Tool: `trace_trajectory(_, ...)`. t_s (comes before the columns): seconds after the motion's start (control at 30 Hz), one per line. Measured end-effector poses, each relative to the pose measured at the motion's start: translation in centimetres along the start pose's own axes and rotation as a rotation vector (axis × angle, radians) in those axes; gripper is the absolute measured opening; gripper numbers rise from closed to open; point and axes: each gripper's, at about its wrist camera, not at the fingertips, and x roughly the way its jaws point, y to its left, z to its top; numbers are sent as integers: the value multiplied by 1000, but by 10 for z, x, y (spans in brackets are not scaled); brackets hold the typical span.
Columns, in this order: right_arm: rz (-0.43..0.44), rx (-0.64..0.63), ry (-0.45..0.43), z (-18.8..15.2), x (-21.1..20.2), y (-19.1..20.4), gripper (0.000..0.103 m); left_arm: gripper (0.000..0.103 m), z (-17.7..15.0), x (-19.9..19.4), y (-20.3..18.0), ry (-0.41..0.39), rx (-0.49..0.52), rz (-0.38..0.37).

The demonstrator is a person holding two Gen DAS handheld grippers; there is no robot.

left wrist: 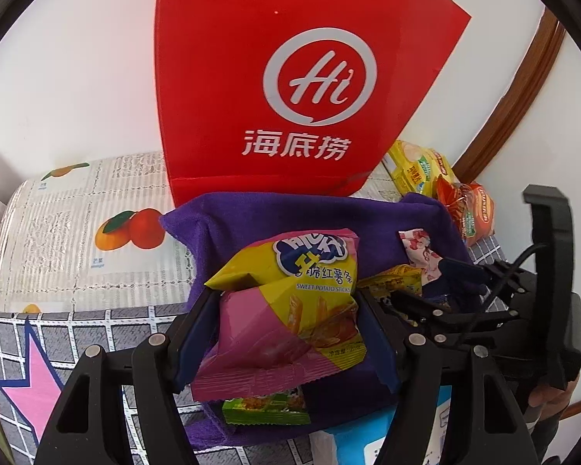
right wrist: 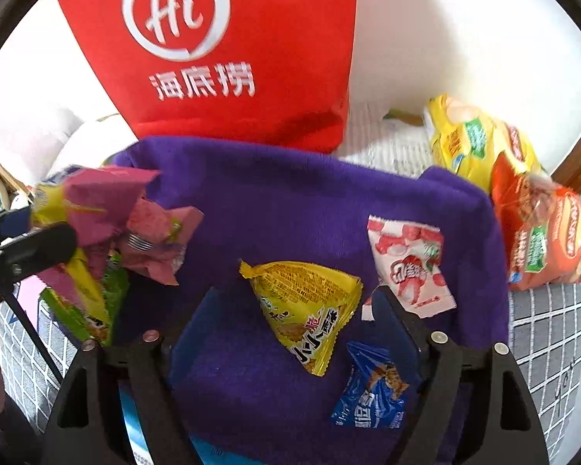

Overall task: Organize snacks
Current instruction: 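Open both grippers to drop the packets onto the purple towel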

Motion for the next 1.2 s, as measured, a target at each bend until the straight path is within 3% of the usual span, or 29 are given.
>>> trace_trajectory(0.63, -24, 75, -105, 3, -52, -35, 82, 69, -5, 11, -18, 40, 36, -49)
trace_trajectory(0.83, -20, 104, -122, 4, -59, -45, 82, 69, -8, 6, -29, 19, 67, -107)
trace_trajectory(1.2, -23, 161, -158, 3, -74, -63, 82, 69, -16, 31, -40, 109, 78, -107)
